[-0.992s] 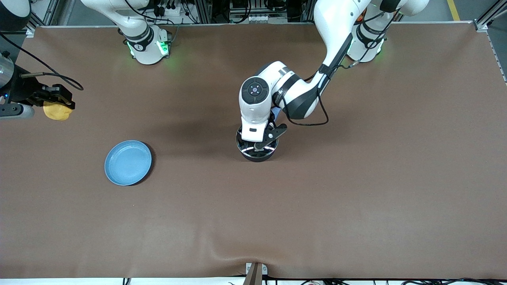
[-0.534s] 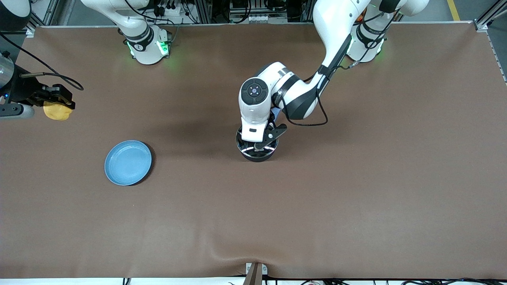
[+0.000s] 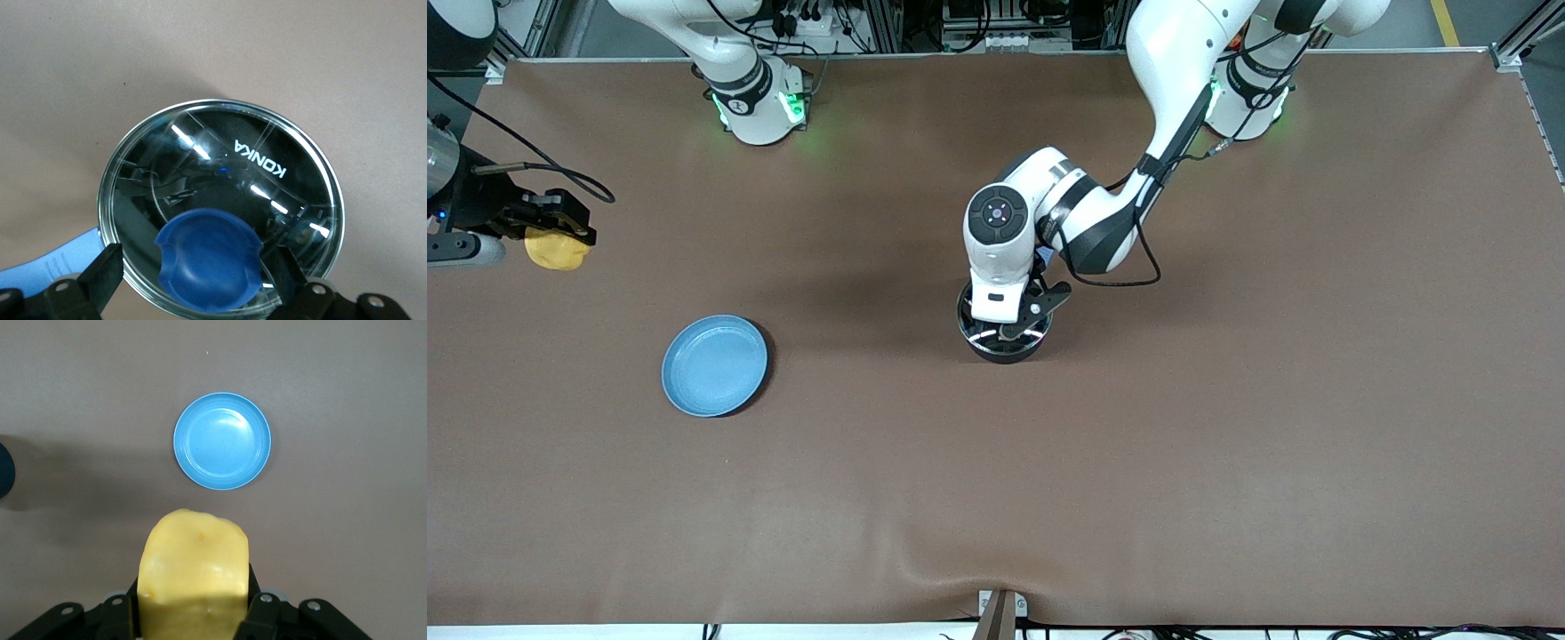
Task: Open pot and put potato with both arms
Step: 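Grasp the blue knob of the glass lid with the left gripper, then lift the lid off with the left gripper while the right gripper carries the potato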
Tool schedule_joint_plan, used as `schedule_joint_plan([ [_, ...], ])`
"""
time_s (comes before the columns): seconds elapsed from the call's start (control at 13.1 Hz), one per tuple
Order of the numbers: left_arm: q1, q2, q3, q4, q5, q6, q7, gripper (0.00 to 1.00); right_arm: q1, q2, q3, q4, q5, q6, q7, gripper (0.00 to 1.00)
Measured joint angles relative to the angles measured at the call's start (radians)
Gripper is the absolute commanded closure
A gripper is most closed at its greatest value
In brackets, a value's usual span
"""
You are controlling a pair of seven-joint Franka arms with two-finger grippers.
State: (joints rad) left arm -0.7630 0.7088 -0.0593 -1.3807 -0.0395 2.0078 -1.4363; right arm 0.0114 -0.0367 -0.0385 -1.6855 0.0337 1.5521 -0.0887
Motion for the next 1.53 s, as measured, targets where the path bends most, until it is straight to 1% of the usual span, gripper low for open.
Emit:
schedule_joint_plan([
  [0.08,0.000,0.000,0.000,0.000,0.000,0.000,0.000,0.00,0.000,0.000,0.001,0.000,0.000,0.000,0.000,1.00],
  [0.15,0.001,0.000,0.001,0.000,0.000,0.000,0.000,0.11,0.000,0.000,0.001,0.000,0.000,0.000,0.000,1.00],
  [0.23,0.001,0.000,0.001,0.000,0.000,0.000,0.000,0.36,0.000,0.000,0.001,0.000,0.000,0.000,0.000,1.00],
  [0.31,0.001,0.000,0.002,0.000,0.000,0.000,0.000,0.54,0.000,0.000,0.001,0.000,0.000,0.000,0.000,1.00],
  [0.38,0.002,0.000,0.002,0.000,0.000,0.000,0.000,0.80,0.000,0.000,0.001,0.000,0.000,0.000,0.000,1.00],
  [0.46,0.002,0.000,0.002,0.002,0.000,0.005,0.000,1.00,0.000,0.000,0.001,0.000,0.000,0.000,0.000,1.00],
  [0.92,0.014,-0.001,0.004,0.016,0.000,0.006,0.000,1.00,0.000,0.000,0.001,0.000,0.000,0.000,0.000,1.00],
  [1.14,0.040,-0.033,0.010,0.028,0.000,0.005,0.001,1.00,0.004,0.001,0.002,0.001,0.001,0.000,0.002,1.00],
  [1.37,0.074,-0.090,0.012,0.033,0.000,-0.008,0.024,1.00,0.051,0.001,0.014,0.017,0.002,0.001,0.089,1.00],
  [1.53,0.111,-0.134,0.014,0.033,0.000,-0.052,0.092,1.00,0.119,0.001,0.020,0.028,0.004,0.004,0.204,1.00],
])
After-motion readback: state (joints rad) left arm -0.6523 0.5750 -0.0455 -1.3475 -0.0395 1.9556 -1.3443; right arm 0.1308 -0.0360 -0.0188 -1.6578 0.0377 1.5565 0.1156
